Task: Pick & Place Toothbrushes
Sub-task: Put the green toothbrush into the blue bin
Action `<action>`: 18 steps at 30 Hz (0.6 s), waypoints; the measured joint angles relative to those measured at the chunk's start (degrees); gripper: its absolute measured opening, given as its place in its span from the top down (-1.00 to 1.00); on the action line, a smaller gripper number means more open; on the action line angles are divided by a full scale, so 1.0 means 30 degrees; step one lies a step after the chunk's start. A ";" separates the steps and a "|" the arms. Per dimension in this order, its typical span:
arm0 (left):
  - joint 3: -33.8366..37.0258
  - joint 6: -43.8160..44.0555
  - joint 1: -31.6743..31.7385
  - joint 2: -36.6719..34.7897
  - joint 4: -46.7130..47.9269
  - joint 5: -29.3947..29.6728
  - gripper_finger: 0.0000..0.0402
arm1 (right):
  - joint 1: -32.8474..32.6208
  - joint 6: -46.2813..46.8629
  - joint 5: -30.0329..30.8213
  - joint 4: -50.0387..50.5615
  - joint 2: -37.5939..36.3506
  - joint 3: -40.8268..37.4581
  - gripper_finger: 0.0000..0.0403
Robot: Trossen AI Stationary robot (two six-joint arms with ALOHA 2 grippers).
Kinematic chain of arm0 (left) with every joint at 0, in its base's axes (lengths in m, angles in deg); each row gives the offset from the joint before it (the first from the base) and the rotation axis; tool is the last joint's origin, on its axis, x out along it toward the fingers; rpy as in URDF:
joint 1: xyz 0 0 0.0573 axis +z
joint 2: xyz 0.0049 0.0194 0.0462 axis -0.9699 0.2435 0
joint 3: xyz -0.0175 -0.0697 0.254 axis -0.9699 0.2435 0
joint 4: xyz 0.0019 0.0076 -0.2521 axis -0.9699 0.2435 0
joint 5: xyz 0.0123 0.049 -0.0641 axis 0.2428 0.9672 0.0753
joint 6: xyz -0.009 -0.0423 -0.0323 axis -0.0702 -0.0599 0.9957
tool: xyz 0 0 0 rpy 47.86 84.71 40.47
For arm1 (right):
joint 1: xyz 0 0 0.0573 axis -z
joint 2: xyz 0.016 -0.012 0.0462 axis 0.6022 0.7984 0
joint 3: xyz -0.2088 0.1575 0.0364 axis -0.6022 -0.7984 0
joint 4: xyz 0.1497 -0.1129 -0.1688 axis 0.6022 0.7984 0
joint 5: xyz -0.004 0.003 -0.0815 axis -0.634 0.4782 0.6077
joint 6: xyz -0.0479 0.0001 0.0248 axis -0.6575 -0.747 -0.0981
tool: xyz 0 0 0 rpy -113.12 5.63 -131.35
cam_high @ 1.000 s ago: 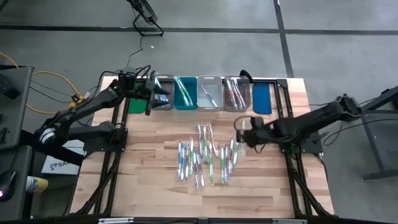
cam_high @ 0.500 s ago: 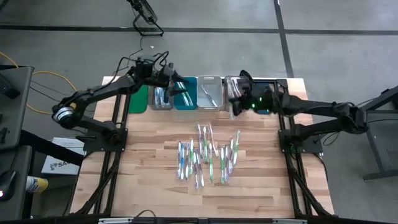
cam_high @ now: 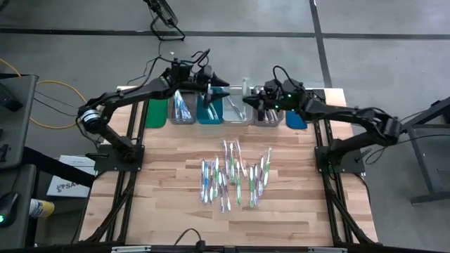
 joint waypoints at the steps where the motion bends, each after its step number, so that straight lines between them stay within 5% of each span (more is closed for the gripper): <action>1: -0.0244 0.0215 -0.0126 0.0203 -0.0082 0.0000 -0.09 | 0.0046 -0.0001 -0.0380 -0.0423 0.0350 0.0000 0.97; 18: -0.1171 0.2633 -0.0728 0.1248 -0.1947 0.0759 -0.09 | 0.0001 -0.1021 -0.1685 -0.3079 0.1912 0.0000 0.97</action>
